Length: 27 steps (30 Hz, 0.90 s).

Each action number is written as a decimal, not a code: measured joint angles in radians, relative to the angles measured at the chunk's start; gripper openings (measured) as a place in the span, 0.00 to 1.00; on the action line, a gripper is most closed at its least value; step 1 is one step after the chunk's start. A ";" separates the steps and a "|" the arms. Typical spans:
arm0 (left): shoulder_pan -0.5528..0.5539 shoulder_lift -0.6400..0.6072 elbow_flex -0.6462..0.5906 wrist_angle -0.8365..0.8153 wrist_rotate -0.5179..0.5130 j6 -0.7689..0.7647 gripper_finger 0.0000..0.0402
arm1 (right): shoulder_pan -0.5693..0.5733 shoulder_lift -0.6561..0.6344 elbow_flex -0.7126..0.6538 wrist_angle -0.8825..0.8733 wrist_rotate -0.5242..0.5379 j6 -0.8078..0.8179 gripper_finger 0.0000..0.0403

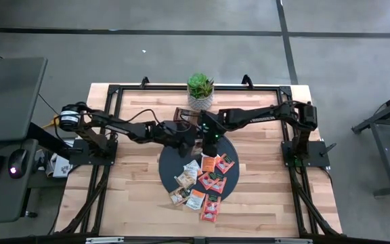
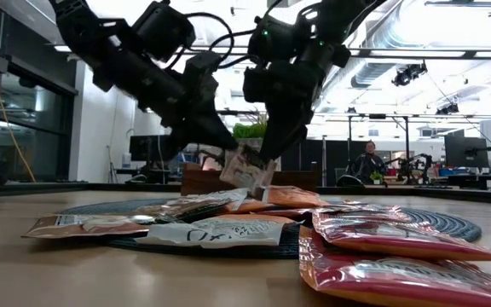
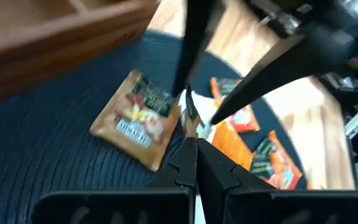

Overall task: Pick & Place Tea
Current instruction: Put the brown tea bag into the left section of the wooden organizer

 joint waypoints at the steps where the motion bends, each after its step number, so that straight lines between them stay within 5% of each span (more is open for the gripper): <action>1: 0.000 -0.001 0.010 -0.004 0.000 0.002 0.00 | -0.004 0.000 0.000 -0.001 0.001 0.000 0.36; 10: 0.000 0.000 0.074 -0.108 0.000 0.048 0.00 | -0.017 0.000 0.000 -0.024 0.000 0.000 0.31; 19: 0.000 0.001 0.113 -0.154 -0.002 0.062 0.00 | -0.017 0.000 0.000 -0.024 -0.029 -0.017 0.02; 27: 0.000 0.001 0.117 -0.176 -0.005 0.063 0.00 | -0.002 -0.014 0.000 -0.040 -0.037 -0.035 0.00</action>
